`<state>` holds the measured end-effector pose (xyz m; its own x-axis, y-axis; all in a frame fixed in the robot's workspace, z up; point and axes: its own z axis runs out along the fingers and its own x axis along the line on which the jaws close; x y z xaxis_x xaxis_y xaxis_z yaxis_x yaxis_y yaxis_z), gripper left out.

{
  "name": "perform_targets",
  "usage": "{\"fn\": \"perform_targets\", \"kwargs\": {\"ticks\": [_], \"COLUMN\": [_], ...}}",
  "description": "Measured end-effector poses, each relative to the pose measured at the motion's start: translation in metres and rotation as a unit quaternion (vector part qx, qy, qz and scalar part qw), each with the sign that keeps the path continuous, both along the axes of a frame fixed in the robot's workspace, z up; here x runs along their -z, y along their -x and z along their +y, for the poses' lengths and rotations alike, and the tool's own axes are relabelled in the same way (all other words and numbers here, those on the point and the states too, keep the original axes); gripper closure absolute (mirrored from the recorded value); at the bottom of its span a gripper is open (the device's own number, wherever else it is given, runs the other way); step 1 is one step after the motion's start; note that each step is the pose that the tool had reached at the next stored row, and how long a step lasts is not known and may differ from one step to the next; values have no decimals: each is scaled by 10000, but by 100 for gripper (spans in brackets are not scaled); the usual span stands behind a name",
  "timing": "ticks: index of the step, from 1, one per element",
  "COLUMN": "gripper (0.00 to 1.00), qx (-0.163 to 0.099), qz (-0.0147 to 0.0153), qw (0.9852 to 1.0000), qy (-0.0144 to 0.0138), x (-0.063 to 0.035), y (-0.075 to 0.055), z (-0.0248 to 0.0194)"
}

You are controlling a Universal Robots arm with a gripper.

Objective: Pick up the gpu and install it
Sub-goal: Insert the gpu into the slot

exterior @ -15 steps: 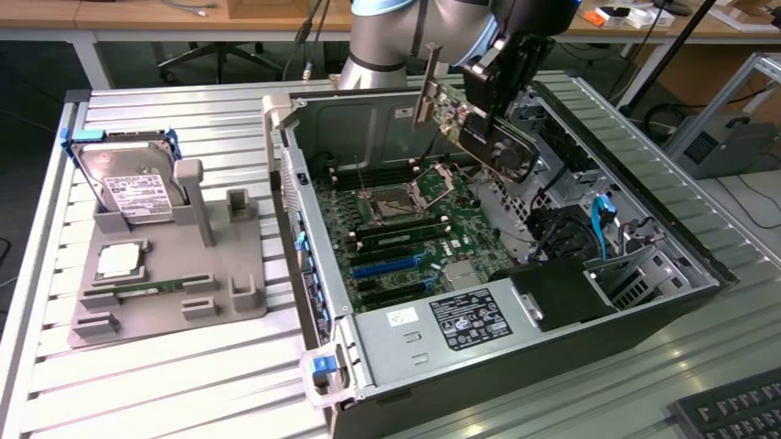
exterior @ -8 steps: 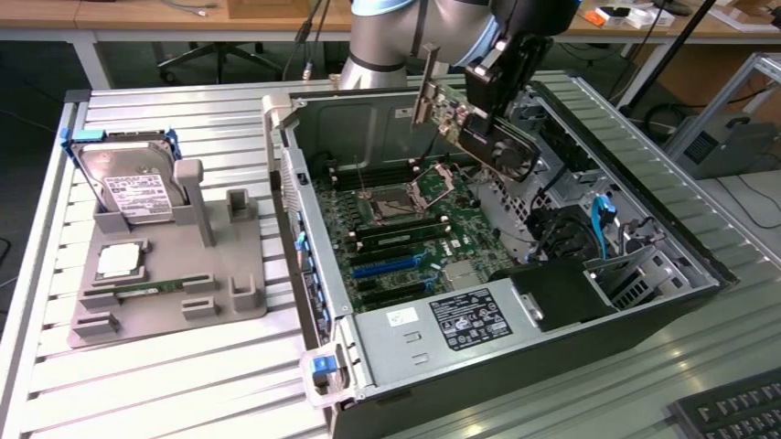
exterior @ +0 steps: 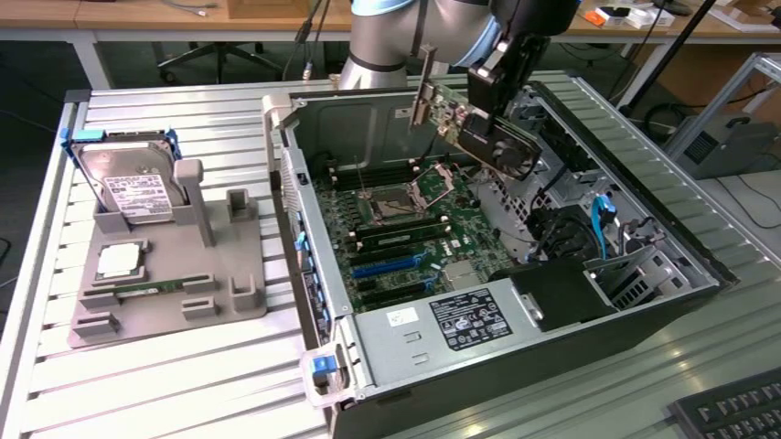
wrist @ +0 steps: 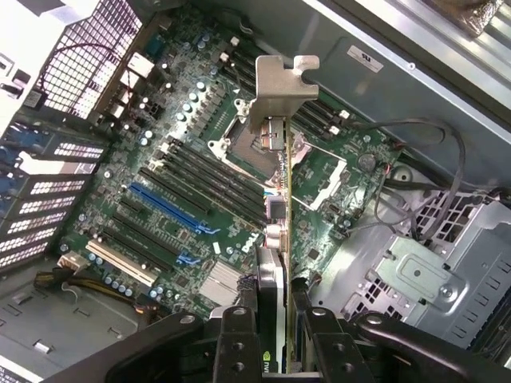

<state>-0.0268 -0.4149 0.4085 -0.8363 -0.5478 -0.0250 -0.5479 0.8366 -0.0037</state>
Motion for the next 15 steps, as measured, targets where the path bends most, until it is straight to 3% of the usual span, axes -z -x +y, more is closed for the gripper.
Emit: {"fn": "perform_targets", "kwargs": {"ticks": [15], "gripper": [73], "qx": [-521], "qz": [0], "qw": [9986], "qy": [0], "x": [0], "y": [0], "z": [0]}}
